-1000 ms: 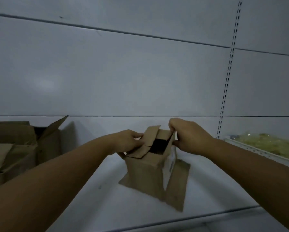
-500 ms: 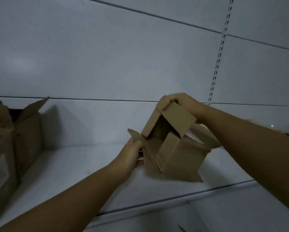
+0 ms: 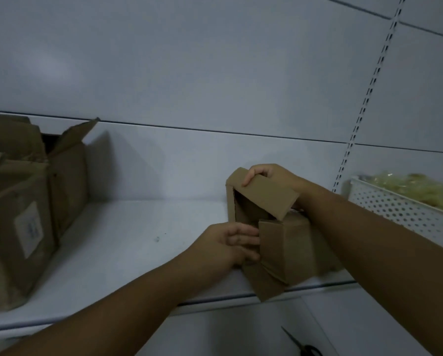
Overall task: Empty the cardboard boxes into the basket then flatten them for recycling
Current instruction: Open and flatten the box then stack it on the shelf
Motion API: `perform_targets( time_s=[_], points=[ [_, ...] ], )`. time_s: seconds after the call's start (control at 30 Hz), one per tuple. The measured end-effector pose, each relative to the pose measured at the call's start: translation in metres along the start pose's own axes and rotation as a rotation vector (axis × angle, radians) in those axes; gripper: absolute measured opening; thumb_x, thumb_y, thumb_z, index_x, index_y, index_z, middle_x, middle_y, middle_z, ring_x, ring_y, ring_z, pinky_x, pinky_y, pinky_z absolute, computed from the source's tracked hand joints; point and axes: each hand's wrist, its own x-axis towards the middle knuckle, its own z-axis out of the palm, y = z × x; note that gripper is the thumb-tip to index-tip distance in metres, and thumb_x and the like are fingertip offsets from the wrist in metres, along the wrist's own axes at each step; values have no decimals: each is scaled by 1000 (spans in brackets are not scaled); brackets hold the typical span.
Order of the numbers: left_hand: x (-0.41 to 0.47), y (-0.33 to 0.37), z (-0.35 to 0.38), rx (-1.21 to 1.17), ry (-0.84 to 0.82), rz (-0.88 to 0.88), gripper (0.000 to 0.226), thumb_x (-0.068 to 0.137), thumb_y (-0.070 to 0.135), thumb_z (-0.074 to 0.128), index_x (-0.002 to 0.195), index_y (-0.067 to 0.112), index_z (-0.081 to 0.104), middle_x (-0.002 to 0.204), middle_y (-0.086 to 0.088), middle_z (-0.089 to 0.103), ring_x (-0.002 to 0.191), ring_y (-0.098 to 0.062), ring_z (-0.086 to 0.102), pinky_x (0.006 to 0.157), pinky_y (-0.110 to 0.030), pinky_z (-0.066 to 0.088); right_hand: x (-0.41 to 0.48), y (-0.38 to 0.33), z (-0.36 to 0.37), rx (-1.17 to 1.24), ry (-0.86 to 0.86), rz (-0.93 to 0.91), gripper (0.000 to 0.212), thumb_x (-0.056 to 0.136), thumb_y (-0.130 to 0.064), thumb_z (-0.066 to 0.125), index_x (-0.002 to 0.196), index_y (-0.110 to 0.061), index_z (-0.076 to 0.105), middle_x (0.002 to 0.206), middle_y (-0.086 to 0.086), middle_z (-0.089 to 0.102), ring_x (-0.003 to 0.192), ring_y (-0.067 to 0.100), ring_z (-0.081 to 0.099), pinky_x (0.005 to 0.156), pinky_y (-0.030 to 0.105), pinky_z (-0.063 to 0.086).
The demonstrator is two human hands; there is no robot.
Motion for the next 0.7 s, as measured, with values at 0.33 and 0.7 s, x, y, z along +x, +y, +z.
perform_targets(
  time_s=[0.33, 0.7],
  points=[
    [16, 22, 12, -221, 32, -200, 62, 83, -15, 50, 138, 10, 38, 131, -12, 58, 118, -25, 55, 86, -23, 51, 30, -1, 11, -48, -20, 13, 16, 91, -8, 50, 83, -12, 62, 99, -8, 55, 82, 13, 54, 56, 7, 44],
    [22, 30, -50, 9, 383, -156, 23, 80, -6, 65, 96, 11, 61, 60, 1, 60, 59, -14, 54, 54, -24, 43, 31, 7, 10, -541, -113, 310, 78, 93, -32, 51, 149, -24, -3, 149, 13, 35, 131, 28, 41, 106, 34, 30]
  ],
)
